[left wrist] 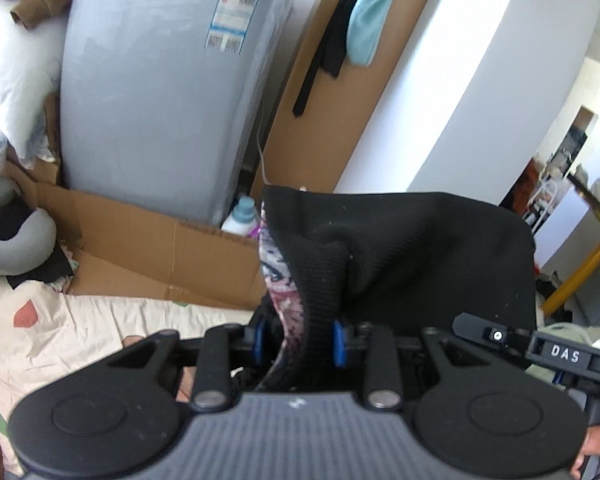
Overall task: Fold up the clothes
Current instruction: 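Lift the folded black garment with both grippers and swing it over the bed edge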
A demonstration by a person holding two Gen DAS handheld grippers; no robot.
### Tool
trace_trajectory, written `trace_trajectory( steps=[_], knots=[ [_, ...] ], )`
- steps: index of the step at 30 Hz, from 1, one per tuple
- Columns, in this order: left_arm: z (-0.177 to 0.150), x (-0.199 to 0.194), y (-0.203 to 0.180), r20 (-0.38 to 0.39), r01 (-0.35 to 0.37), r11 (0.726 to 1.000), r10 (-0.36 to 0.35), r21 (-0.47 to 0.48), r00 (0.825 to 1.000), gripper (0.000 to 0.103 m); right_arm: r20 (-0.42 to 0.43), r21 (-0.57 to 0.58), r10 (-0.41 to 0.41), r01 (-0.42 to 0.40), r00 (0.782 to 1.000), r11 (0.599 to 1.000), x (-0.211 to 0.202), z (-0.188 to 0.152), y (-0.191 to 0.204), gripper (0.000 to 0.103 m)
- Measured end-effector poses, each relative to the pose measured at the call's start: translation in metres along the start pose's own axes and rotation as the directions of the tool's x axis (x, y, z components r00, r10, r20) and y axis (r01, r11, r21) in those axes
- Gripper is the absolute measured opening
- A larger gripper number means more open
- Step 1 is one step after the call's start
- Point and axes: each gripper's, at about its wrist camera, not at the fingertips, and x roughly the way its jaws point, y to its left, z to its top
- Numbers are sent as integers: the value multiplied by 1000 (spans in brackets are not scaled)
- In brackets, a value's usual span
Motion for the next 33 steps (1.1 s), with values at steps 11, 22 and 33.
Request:
trace_trajectory(
  steps=[11,22,33],
  knots=[
    [1,-58,-52,97,41,999,-39,-20,995,33,66,-129,8,0,998,992,-87,42,39,9],
    [2,-87,-102,159,105,994,-104,0,982,34,153,-205,-13,45,988,978,-166,69,55,9],
    [-21,-68,-125,126,130,991,-132,29,983,34,163,-218,-61,96,985,971,-197,52,21,9]
  ],
)
